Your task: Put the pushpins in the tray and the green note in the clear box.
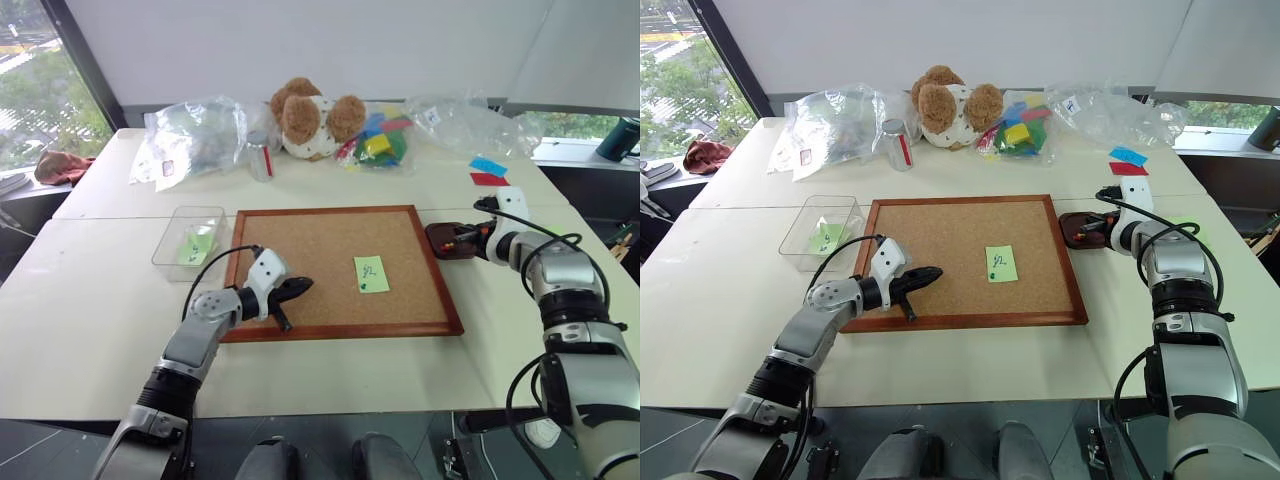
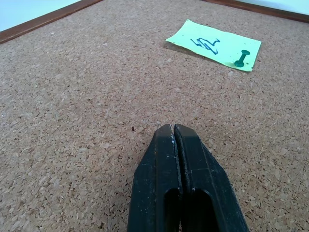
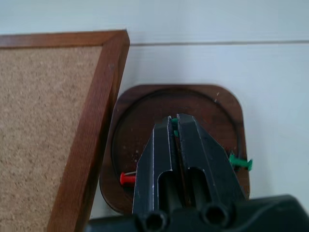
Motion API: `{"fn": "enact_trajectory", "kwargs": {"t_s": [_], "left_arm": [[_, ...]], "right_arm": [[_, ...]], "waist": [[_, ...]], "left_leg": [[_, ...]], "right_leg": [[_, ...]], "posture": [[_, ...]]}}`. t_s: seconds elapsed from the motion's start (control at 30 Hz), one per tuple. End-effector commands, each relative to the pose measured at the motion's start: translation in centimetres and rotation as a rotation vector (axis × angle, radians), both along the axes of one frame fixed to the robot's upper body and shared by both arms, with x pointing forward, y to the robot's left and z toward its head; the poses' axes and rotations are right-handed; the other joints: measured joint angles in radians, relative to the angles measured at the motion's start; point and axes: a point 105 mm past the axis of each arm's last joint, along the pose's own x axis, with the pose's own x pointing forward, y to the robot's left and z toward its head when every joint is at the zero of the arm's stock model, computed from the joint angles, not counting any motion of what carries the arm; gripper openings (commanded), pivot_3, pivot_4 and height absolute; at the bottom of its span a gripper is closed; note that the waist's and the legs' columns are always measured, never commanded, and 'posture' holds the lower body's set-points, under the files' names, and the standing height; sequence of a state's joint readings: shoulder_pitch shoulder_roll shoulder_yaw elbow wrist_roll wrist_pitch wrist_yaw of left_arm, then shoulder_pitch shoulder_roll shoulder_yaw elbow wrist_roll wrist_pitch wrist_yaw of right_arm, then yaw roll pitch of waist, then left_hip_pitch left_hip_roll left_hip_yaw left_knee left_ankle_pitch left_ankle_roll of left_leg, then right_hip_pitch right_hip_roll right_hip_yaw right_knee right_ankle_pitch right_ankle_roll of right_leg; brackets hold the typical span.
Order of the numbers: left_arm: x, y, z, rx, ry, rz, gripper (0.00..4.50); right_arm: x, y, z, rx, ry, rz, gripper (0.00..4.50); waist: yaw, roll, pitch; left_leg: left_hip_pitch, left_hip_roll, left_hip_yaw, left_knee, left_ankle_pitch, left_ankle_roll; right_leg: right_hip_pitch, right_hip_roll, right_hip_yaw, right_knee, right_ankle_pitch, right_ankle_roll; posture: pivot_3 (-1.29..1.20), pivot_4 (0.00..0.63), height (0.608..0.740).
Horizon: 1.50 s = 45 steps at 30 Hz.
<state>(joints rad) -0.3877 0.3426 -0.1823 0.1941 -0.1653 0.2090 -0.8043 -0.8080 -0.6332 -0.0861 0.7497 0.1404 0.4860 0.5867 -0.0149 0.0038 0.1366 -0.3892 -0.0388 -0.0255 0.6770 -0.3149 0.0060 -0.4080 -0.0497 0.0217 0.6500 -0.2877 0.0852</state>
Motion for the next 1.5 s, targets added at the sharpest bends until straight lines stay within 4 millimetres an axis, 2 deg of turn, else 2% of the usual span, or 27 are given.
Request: {"fn": "enact_trajectory", "kwargs": {"t_s": [0.03, 0.07, 0.1, 0.33, 0.53, 0.67, 0.77, 0.9, 1.0, 1.1, 1.27, 1.3, 1.33, 1.43, 1.5], "left_arm": [[-0.9, 0.5, -3.0, 0.042, 0.121, 0.013, 0.0], [-1.0, 0.5, -3.0, 0.042, 0.121, 0.013, 0.0], [-1.0, 0.5, -3.0, 0.042, 0.121, 0.013, 0.0], [-1.1, 0.5, -3.0, 0.044, 0.123, 0.008, 0.0], [-1.1, 0.4, -3.1, 0.047, 0.123, 0.004, 0.0], [-1.1, 0.4, -3.1, 0.045, 0.124, 0.004, 0.0], [-1.1, 0.3, -3.1, 0.042, 0.125, 0.002, 0.0], [-1.1, 0.2, -3.1, 0.039, 0.125, 0.003, 0.0], [-1.1, 0.3, -3.1, 0.039, 0.125, 0.003, 0.0], [-1.1, 0.3, -3.1, 0.04, 0.125, 0.002, 0.0], [-1.0, 0.3, -3.0, 0.042, 0.124, 0.001, 0.0], [-1.0, 0.3, -3.0, 0.043, 0.124, 0.001, 0.0], [-1.0, 0.3, -3.0, 0.043, 0.123, 0.001, 0.0], [-1.0, 0.3, -3.0, 0.046, 0.121, 0.002, 0.0], [-1.0, 0.4, -2.9, 0.046, 0.12, 0.003, 0.0]], "right_arm": [[0.4, 0.4, 1.1, 0.006, -0.046, 0.018, 0.05], [0.3, 0.4, 1.0, 0.002, -0.044, 0.016, 0.59], [0.3, 0.4, 0.9, -0.002, -0.042, 0.016, 0.83], [0.4, 0.3, 1.6, -0.001, -0.06, 0.009, 4.19], [0.1, 1.0, 3.7, 0.02, -0.11, 0.057, 4.19], [-1.2, 3.7, 5.6, 0.028, -0.146, 0.207, 4.19], [-3.9, 8.0, 5.9, -0.016, -0.16, 0.425, 4.19], [-7.4, 12.3, 5.0, -0.032, -0.157, 0.64, 4.19], [-9.0, 14.3, 3.9, -0.022, -0.144, 0.718, 4.19], [-9.8, 15.5, 2.3, -0.017, -0.123, 0.748, 4.19], [-9.9, 16.2, -0.1, -0.033, -0.087, 0.735, 4.19], [-9.9, 16.2, -0.3, -0.039, -0.085, 0.731, 3.64], [-9.8, 16.2, -0.6, -0.042, -0.082, 0.73, 3.38], [-9.5, 16.3, -0.9, -0.045, -0.084, 0.716, 2.02], [-9.3, 16.4, -1.1, -0.036, -0.081, 0.705, 2.02]], "waist": [[0.0, 0.0, 0.0], [0.0, 0.0, 0.0], [0.0, 0.0, 0.0], [0.0, 0.0, 0.0], [0.0, 0.0, 0.0], [0.001, 0.0, 0.0], [0.001, 0.0, 0.0], [0.003, 0.0, 0.0], [0.003, 0.0, 0.0], [0.003, 0.0, 0.0], [0.003, 0.0, 0.0], [0.003, 0.0, 0.0], [0.003, 0.0, 0.0], [0.004, 0.0, 0.0], [0.003, 0.0, 0.0]], "left_leg": [[0.0, 0.0, 0.0, 0.0, 0.0, 0.0], [0.0, 0.0, 0.0, 0.0, 0.0, 0.0], [0.0, 0.0, 0.0, 0.0, 0.0, 0.0], [0.0, 0.0, 0.0, 0.0, 0.0, 0.0], [0.0, 0.0, 0.0, 0.0, 0.0, 0.0], [0.0, 0.0, 0.0, -0.001, 0.0, 0.0], [-0.001, 0.0, 0.0, -0.001, 0.0, 0.0], [-0.001, 0.0, 0.0, -0.001, 0.0, 0.0], [-0.001, 0.0, 0.0, -0.001, 0.0, 0.0], [-0.001, 0.0, 0.0, -0.001, 0.0, 0.0], [-0.001, 0.0, 0.0, -0.001, 0.0, 0.0], [-0.001, 0.0, 0.0, 0.0, 0.0, 0.0], [-0.001, 0.0, 0.0, 0.0, 0.0, 0.0], [-0.001, 0.0, 0.0, 0.0, 0.0, 0.0], [-0.001, 0.0, 0.0, 0.0, 0.0, 0.0]], "right_leg": [[0.0, 0.0, 0.0, 0.0, 0.0, 0.0], [0.0, 0.0, 0.0, 0.0, 0.0, 0.0], [0.0, 0.0, 0.0, 0.0, 0.0, 0.0], [0.0, 0.0, 0.0, 0.0, 0.0, 0.0], [0.0, 0.0, 0.0, 0.0, 0.0, 0.0], [-0.001, 0.0, 0.0, 0.0, 0.0, 0.0], [-0.001, 0.0, 0.0, 0.0, 0.0, 0.0], [-0.001, 0.0, 0.0, -0.001, 0.0, 0.0], [-0.001, 0.0, 0.0, -0.001, 0.0, 0.0], [-0.001, 0.0, 0.0, -0.001, 0.0, 0.0], [-0.001, 0.0, 0.0, -0.001, 0.0, 0.0], [-0.001, 0.0, 0.0, -0.001, 0.0, 0.0], [-0.001, 0.0, 0.0, -0.001, 0.0, 0.0], [-0.001, 0.0, 0.0, -0.001, 0.0, 0.0], [-0.001, 0.0, 0.0, -0.001, 0.0, 0.0]], "posture": [[0.0, 0.15, 0.74], [0.0, 0.15, 0.74], [0.0, 0.15, 0.74], [0.0, 0.15, 0.74], [0.0, 0.15, 0.74], [0.0, 0.15, 0.74], [0.0, 0.15, 0.74], [0.0, 0.15, 0.74], [0.0, 0.15, 0.74], [0.0, 0.15, 0.74], [0.0, 0.15, 0.74], [0.0, 0.15, 0.74], [0.0, 0.15, 0.74], [0.0, 0.15, 0.74], [0.0, 0.15, 0.74]]}}
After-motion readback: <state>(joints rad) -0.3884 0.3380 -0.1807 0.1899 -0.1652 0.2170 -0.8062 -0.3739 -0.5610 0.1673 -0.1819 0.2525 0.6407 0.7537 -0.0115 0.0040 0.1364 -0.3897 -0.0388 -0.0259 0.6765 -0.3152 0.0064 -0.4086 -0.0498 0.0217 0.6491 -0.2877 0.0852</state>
